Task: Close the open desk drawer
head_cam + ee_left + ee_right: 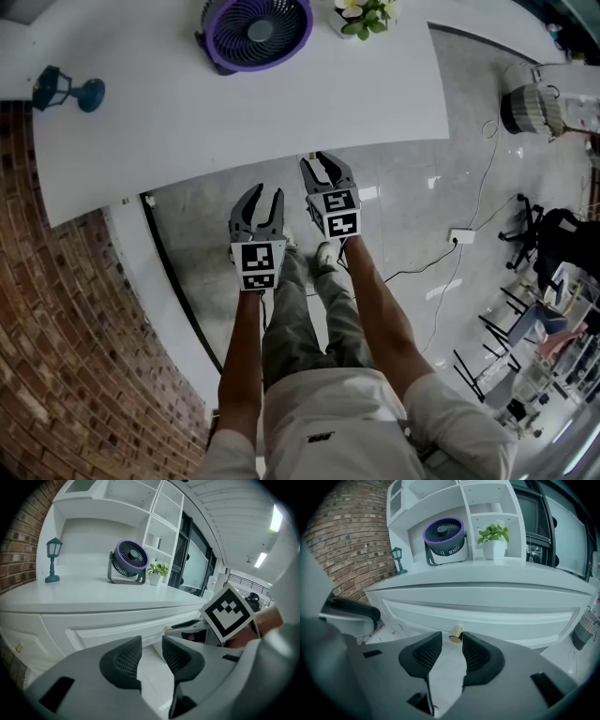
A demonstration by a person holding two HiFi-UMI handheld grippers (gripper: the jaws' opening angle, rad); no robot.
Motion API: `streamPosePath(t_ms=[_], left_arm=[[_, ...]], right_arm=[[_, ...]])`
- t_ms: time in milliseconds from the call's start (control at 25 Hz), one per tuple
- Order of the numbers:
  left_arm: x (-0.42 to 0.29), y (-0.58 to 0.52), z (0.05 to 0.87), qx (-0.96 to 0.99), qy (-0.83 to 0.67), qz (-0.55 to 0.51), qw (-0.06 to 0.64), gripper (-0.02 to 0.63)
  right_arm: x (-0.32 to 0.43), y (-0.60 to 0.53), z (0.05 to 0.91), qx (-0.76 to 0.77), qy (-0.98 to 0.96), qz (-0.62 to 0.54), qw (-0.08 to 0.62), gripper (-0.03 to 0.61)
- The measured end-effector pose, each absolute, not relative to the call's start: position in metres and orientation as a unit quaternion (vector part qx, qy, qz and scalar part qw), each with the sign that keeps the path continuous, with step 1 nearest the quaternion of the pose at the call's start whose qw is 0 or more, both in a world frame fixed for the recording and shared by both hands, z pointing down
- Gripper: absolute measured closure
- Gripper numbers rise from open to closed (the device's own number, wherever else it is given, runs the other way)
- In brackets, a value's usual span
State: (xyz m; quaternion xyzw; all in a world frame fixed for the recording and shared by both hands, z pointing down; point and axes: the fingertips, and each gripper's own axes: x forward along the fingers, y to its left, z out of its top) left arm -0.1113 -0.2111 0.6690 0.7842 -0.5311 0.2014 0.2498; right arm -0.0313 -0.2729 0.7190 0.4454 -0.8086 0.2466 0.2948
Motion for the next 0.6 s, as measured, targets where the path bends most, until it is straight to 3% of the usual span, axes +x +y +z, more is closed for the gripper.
streamPosePath(t_ms=[600], left_arm=[[-0.109, -0.178, 0.587, 0.793, -0.539, 0.174, 0.226, 0.465]], right_arm=[[-0.007, -0.209, 0.61, 0.453, -0.82, 0.208, 0.282, 0.459]])
